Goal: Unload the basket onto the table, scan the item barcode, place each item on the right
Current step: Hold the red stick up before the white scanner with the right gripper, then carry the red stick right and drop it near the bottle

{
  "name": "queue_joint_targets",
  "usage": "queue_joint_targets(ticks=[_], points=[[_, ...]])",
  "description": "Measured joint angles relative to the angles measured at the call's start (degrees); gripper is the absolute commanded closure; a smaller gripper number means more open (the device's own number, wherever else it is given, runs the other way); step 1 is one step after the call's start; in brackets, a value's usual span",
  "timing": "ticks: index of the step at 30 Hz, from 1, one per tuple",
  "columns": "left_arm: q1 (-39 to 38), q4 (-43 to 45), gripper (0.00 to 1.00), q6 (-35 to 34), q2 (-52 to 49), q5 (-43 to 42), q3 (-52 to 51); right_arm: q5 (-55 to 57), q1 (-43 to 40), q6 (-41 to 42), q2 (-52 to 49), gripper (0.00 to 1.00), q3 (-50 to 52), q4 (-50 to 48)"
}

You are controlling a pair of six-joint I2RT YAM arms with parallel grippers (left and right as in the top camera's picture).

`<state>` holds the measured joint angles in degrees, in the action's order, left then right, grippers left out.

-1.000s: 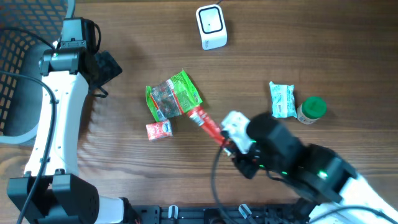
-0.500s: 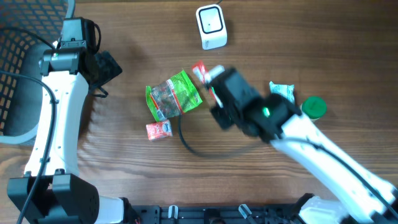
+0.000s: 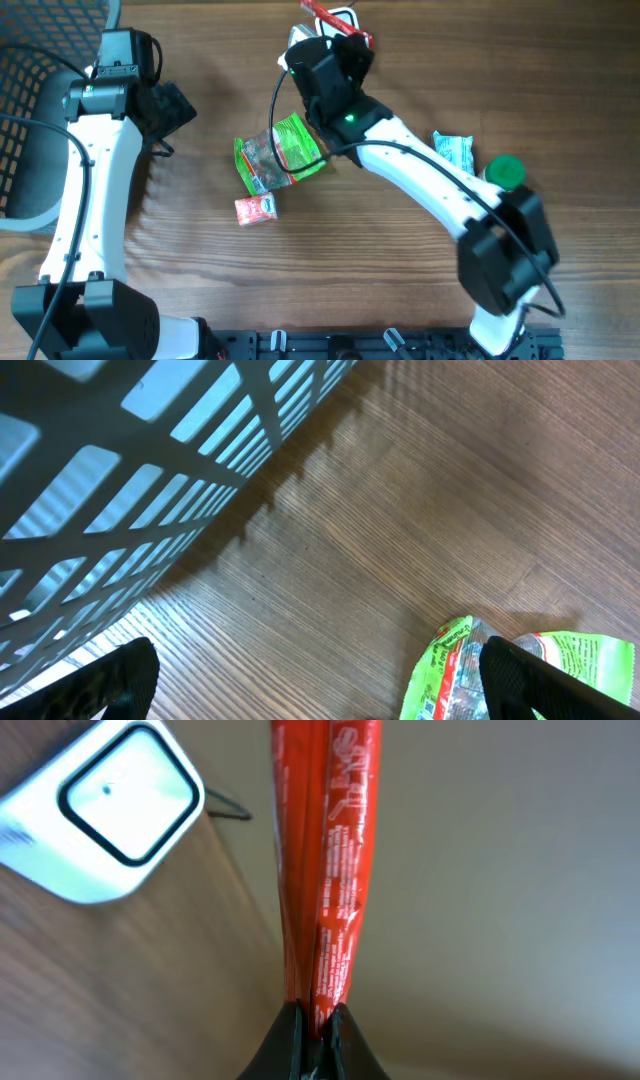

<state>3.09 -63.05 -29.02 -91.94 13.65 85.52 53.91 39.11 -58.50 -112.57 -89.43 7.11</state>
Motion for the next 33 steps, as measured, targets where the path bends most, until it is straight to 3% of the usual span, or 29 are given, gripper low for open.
queue_joint_targets(ticks=[7, 12, 16, 19, 22, 25, 27, 33], points=[[0.0, 0.0, 0.00, 0.0, 0.0, 0.0, 0.0, 5.1, -6.2, -14.4, -12.4, 0.96, 0.1, -15.5], [0.0, 0.0, 0.00, 0.0, 0.0, 0.0, 0.0, 5.7, -7.1, -22.1, -17.7, 0.96, 0.1, -20.9], [0.0, 0.0, 0.00, 0.0, 0.0, 0.0, 0.0, 5.7, -6.8, -23.9, -19.0, 0.96, 0.1, -21.5], [0.0, 0.0, 0.00, 0.0, 0.0, 0.0, 0.0, 6.8, -6.8, -22.7, -19.3, 0.96, 0.1, -31.8], [0.0, 0.0, 0.00, 0.0, 0.0, 0.0, 0.0, 7.7, -6.7, -21.6, -18.6, 0.96, 0.1, -32.4], [0.0, 0.0, 0.00, 0.0, 0.0, 0.0, 0.0, 7.0, -6.5, -16.6, -15.4, 0.96, -0.1, -22.6], [0.0, 0.0, 0.00, 0.0, 0.0, 0.0, 0.0, 5.2, -6.4, -8.1, -10.7, 0.96, -0.2, -9.1], [0.0, -0.1, 0.00, 0.0, 0.0, 0.0, 0.0, -14.1, -7.0, 29.4, 7.0, 0.96, -0.5, 31.5]])
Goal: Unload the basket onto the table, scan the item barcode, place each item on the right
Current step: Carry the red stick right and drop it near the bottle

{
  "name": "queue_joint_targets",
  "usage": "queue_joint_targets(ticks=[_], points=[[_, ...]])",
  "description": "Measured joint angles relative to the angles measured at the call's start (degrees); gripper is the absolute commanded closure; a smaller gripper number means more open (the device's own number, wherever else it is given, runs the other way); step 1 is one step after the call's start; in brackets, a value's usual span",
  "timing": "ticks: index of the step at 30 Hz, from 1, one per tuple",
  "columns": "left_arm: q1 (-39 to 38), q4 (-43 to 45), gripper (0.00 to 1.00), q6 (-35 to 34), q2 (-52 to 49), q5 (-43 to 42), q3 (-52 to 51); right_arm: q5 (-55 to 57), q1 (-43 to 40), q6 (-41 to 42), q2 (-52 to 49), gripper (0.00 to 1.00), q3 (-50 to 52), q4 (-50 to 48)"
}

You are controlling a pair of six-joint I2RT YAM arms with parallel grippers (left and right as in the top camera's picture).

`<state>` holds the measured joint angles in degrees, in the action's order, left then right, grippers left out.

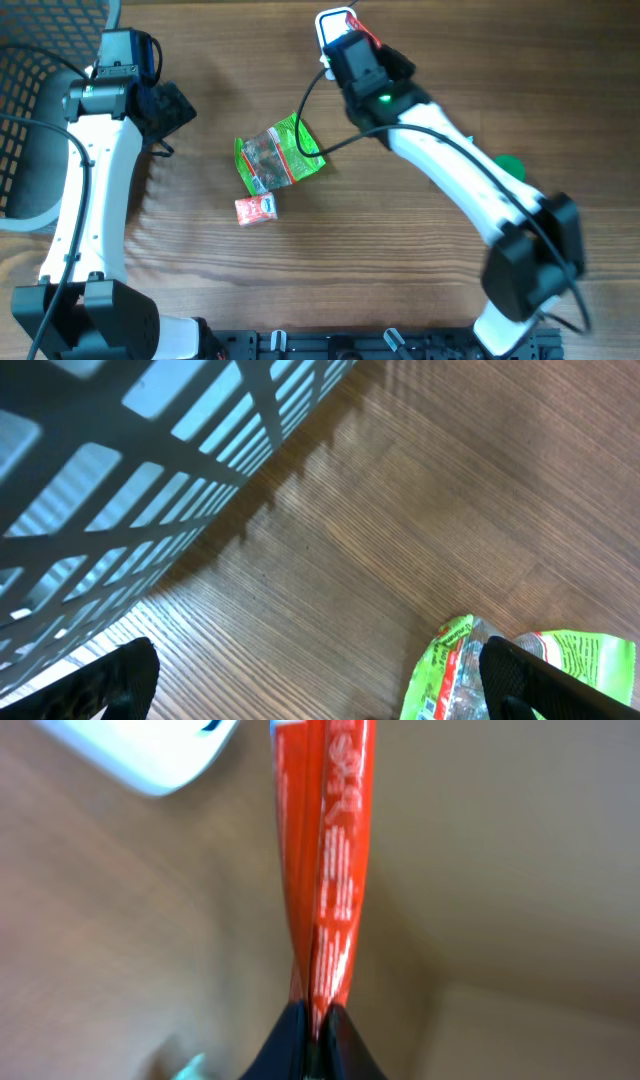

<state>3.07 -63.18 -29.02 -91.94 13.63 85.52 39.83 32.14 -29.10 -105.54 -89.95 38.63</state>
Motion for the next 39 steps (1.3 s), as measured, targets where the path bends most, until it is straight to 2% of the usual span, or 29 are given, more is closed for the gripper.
queue_joint_targets(ticks=[4, 7, 10, 11, 12, 13, 17, 21, 24, 26, 29, 31, 35, 39], points=[[0.0, 0.0, 0.00, 0.0, 0.0, 0.0, 0.0, -13.6, -5.2, 21.4, 5.0, 0.96, -0.1, 25.1], [0.0, 0.0, 0.00, 0.0, 0.0, 0.0, 0.0, -18.2, -12.3, 31.7, 5.0, 0.96, 5.5, 29.8], [0.0, 0.1, 0.00, 0.0, 0.0, 0.0, 0.0, -20.7, -18.3, 36.2, 5.0, 0.94, 12.1, 26.3], [0.0, 0.1, 0.00, 0.0, 0.0, 0.0, 0.0, -21.4, -19.7, 36.8, 5.0, 0.89, 13.8, 24.7], [0.0, 0.1, 0.00, 0.0, 0.0, 0.0, 0.0, -21.7, -20.3, 37.4, 5.0, 0.75, 14.5, 24.2], [0.0, 0.1, 0.00, 0.0, 0.0, 0.0, 0.0, -22.5, -22.0, 37.9, 5.0, 0.66, 17.0, 22.0], [0.0, 0.1, 0.00, 0.0, 0.0, 0.0, 0.0, -23.6, -22.3, 38.7, 5.0, 0.51, 18.6, 20.0], [0.0, 0.1, 0.00, 0.0, 0.0, 0.0, 0.0, -25.2, -22.3, 38.2, 5.0, 0.53, 18.1, 20.5], [0.0, 0.1, 0.00, 0.0, 0.0, 0.0, 0.0, -37.6, -22.2, 38.0, 5.0, 0.51, 14.2, 18.4], [0.0, 0.1, 0.00, 0.0, 0.0, 0.0, 0.0, -51.5, -20.6, 36.7, 5.0, 0.46, 13.1, 13.8], [0.0, 0.1, 0.00, 0.0, 0.0, 0.0, 0.0, -58.2, -14.8, 36.4, 5.0, 0.40, 13.2, 6.1], [0.0, 0.1, 0.00, 0.0, 0.0, 0.0, 0.0, -58.9, -10.1, 37.1, 5.0, 0.34, 13.8, -0.9], [0.0, 0.1, 0.00, 0.0, 0.0, 0.0, 0.0, -55.9, -2.4, 38.1, 3.9, 0.32, 15.4, -12.3], [0.0, 0.1, 0.00, 0.0, 0.0, 0.0, 0.0, -54.7, 0.3, 39.7, 0.5, 0.32, 15.8, -15.7]])
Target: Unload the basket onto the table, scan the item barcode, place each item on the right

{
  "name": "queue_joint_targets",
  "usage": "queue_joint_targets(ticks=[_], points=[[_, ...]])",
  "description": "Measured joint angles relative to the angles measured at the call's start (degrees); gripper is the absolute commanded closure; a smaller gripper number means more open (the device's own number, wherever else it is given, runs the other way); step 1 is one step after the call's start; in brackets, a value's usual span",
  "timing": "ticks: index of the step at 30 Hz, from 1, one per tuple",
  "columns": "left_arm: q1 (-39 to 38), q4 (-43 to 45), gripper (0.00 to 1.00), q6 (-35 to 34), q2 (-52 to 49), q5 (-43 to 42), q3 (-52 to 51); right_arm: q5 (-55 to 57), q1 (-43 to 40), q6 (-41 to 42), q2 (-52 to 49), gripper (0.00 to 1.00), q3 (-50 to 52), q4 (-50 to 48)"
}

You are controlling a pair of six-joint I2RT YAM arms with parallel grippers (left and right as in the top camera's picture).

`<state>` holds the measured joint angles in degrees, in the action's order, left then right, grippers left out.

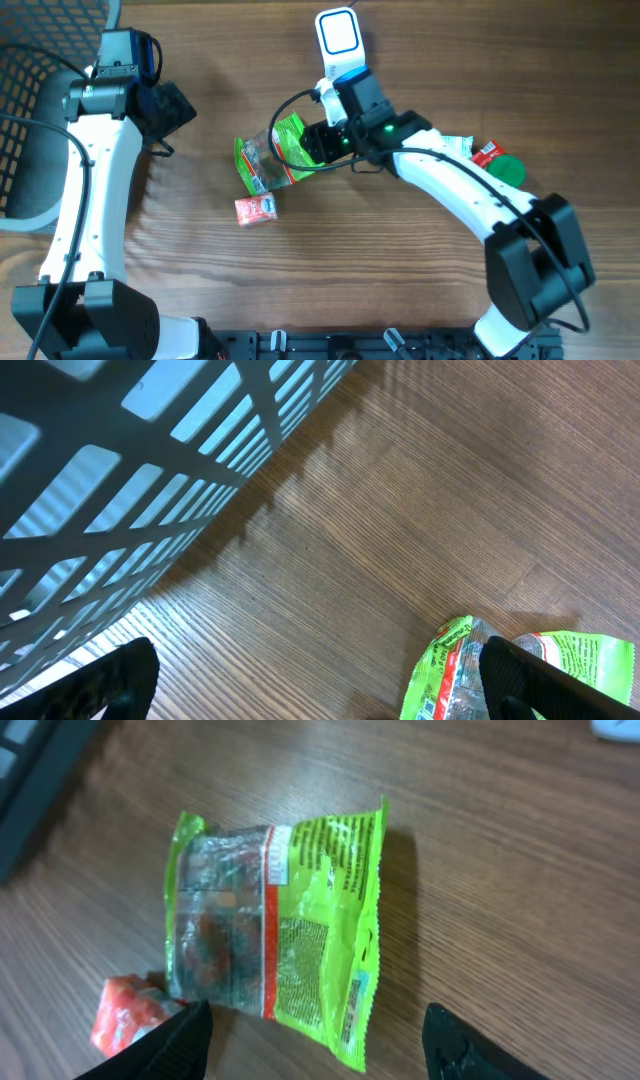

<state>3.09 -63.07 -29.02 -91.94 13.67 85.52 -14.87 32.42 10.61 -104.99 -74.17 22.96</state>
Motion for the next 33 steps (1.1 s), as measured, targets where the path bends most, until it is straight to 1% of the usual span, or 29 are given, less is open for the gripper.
queue_joint_targets(ticks=[5, 6, 7, 8, 9, 11, 13, 17, 19, 23, 24, 27, 30, 33], points=[[0.0, 0.8, 0.00, 0.0, 0.0, -0.1, 0.0, 0.7, -0.5, 1.3, -0.5, 0.30, 0.6, 0.0], [0.0, 1.7, 0.02, 0.0, 0.0, -0.2, 0.0, 0.8, -0.5, 1.3, -0.5, 0.30, 0.6, 0.5], [0.0, 1.9, 0.72, 0.0, 0.0, -1.2, 0.0, 0.8, -0.5, 1.3, -0.5, 0.30, 0.6, 0.6], [0.0, 1.2, 0.92, 0.0, 0.0, -2.8, 0.0, 0.9, -0.5, 1.3, -0.5, 0.32, 0.6, 0.6], [0.0, 1.1, 0.96, -0.2, 0.0, -4.4, 0.0, 0.8, -0.6, 1.3, -0.5, 0.33, 0.6, 0.5], [-0.2, 1.2, 0.94, -0.2, 0.0, -9.6, -0.2, 0.3, -1.1, 1.3, -0.5, 0.34, 0.6, 0.6], [-1.4, 2.7, 0.93, 0.0, 0.0, -13.0, -1.9, -1.8, -2.6, 1.3, -0.5, 0.34, 0.6, 0.8], [-6.9, 10.6, 0.94, 0.0, -0.2, -16.7, -12.0, -7.2, -6.4, -0.2, -0.5, 0.31, 0.6, 1.4], [-8.2, 14.9, 0.94, 0.0, -0.9, -17.1, -16.4, -7.9, -6.6, -1.2, -0.6, 0.30, 0.6, 1.4], [-9.1, 22.0, 0.94, 0.0, -4.6, -17.2, -21.7, -8.2, -6.5, -1.9, -1.8, 0.29, 0.6, 0.3], [-9.4, 23.2, 0.94, 0.0, -5.7, -17.2, -22.5, -8.2, -6.5, -1.9, -1.9, 0.29, 0.6, 0.1], [-11.3, 28.3, 0.95, 0.0, -9.9, -17.3, -23.8, -8.0, -6.5, -1.9, -6.9, 0.28, 0.6, -0.8], [-13.1, 31.5, 0.95, 0.4, -12.5, -17.2, -24.0, -8.0, -6.5, -2.0, -9.4, 0.26, 0.7, -1.9], [-15.4, 32.9, 0.94, 0.8, -13.0, -17.2, -24.0, -8.3, -6.5, -3.1, -10.0, 0.24, 0.7, -2.7]])
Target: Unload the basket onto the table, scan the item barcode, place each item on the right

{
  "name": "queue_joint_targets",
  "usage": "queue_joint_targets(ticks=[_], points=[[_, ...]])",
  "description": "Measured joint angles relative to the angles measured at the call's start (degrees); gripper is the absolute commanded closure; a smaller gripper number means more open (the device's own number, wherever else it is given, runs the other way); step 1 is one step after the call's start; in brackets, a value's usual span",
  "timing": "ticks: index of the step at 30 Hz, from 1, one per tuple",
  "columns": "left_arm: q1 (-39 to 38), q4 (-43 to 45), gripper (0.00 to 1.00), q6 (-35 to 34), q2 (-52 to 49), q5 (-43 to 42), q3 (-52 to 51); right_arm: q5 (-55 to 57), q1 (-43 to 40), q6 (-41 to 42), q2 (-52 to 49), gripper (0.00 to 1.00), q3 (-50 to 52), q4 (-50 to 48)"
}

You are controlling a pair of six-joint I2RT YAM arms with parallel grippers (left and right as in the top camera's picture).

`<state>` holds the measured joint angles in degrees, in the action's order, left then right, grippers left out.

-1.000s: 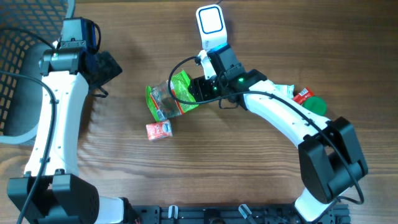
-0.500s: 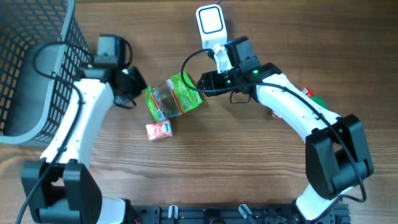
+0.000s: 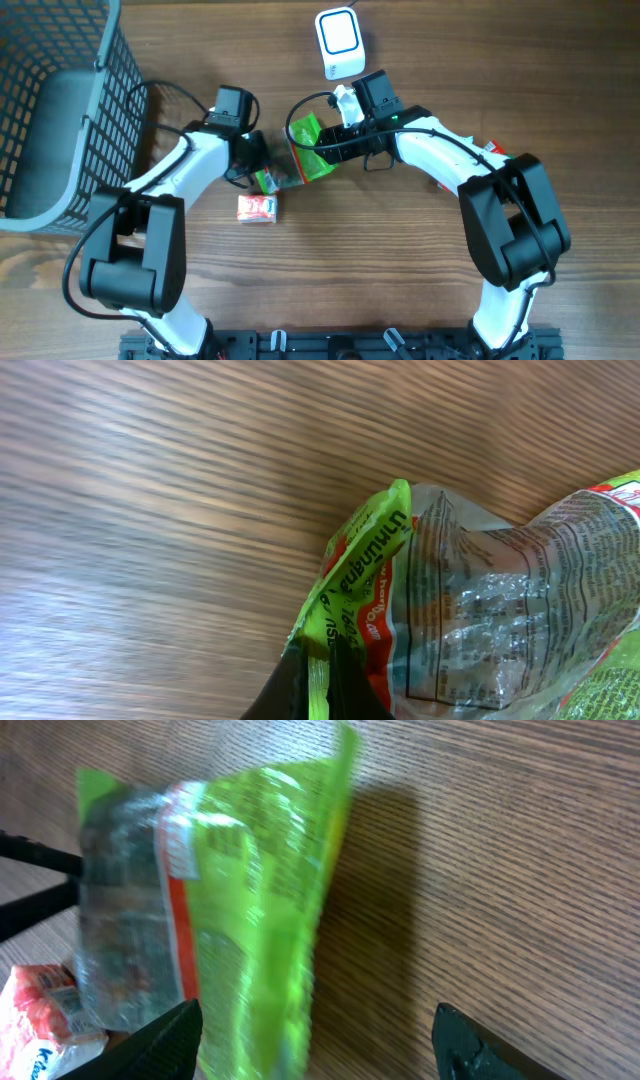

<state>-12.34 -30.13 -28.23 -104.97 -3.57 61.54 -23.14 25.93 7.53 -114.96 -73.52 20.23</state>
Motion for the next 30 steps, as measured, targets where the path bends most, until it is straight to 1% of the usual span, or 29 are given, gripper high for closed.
queue_joint_targets(ticks=[2, 5, 8, 11, 18, 21, 22, 23, 24, 25, 26, 30], points=[[-1.9, 1.5, 0.94, 0.6, -0.3, 0.0, 0.0, -0.3, 0.0, -0.3, 0.0, 0.23, 0.0, 0.0], [-4.3, 3.1, 0.94, 1.2, -0.6, 0.0, 0.0, -3.9, -0.5, -0.3, 0.0, 0.23, 0.0, 0.0], [-4.9, 3.4, 0.94, 1.4, -0.8, 0.0, 0.0, -7.8, -2.0, -0.3, -0.5, 0.24, 0.0, 0.1], [-4.9, 3.4, 0.94, 1.4, -0.9, 0.0, 0.0, -11.3, -2.7, 0.3, -3.7, 0.25, 0.0, -0.1], [-4.9, 3.3, 0.95, 1.4, -0.9, 0.0, 0.0, -20.8, -2.1, 1.5, -6.8, 0.43, 0.3, -5.0], [-4.9, 3.2, 0.95, 1.4, -0.9, 0.3, 0.0, -22.9, 0.1, 2.7, -7.1, 0.47, 1.2, -6.3], [-4.9, 3.1, 0.95, 1.4, -0.9, 0.5, 0.0, -23.2, 0.8, 3.2, -7.3, 0.55, 1.2, -7.0], [-4.8, 3.1, 0.96, 1.4, -0.9, 0.7, 0.0, -23.4, 1.4, 3.8, -7.6, 0.66, 1.3, -7.9], [-4.8, 3.1, 0.96, 1.4, -0.9, 0.7, 0.0, -23.4, 1.7, 4.2, -7.7, 0.83, 1.4, -8.4], [-4.8, 3.1, 0.96, 1.6, -0.9, 1.0, 0.0, -23.3, 2.0, 4.6, -7.8, 0.93, 1.5, -8.8], [-4.8, 3.1, 0.96, 1.6, -0.9, 1.1, 0.0, -23.3, 2.1, 4.9, -8.0, 0.96, 1.7, -9.1], [-4.7, 3.0, 0.96, 2.1, -0.9, 1.3, 0.0, -24.5, 1.9, 4.6, -8.0, 0.96, 1.8, -9.1]])
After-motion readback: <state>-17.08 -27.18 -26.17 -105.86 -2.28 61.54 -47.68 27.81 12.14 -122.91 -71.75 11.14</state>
